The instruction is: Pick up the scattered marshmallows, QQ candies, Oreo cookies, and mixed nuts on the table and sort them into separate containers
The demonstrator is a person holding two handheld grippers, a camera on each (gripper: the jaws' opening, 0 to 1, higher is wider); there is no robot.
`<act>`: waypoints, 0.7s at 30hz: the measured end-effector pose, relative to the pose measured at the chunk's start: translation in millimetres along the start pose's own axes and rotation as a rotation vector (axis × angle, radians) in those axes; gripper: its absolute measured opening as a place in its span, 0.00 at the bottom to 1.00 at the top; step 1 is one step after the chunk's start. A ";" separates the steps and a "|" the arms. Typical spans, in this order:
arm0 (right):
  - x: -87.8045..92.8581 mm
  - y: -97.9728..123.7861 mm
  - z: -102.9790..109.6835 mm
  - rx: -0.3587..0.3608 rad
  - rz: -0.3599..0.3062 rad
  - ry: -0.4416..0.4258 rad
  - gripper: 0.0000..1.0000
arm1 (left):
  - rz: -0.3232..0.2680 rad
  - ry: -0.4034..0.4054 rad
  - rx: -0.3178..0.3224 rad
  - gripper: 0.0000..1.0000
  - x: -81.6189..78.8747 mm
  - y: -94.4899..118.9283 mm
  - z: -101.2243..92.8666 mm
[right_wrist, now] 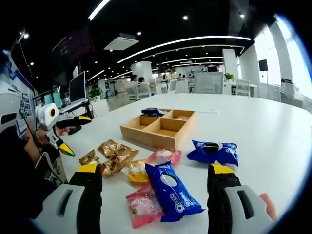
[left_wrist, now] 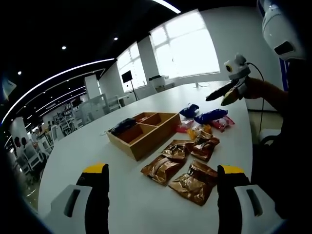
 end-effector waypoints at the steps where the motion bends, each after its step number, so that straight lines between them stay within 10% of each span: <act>1: -0.6 0.3 1.5 -0.002 0.002 0.006 0.84 | 0.002 -0.002 0.001 0.95 0.3 -0.6 0.0; 21: -4.1 -1.3 28.5 -0.102 0.042 0.065 0.77 | 0.074 -0.002 0.104 0.76 13.3 -14.2 -19.9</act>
Point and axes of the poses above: the point that each gripper's makers call its tool centre point, and the gripper's own axes: y roughly backward along the fingers, z roughly to its left, x roughly out of its underside, the point moved 7 cm from there along y, roughly backward along the fingers, and after that the axes turned 4 degrees about -x, right-handed, at the moved point
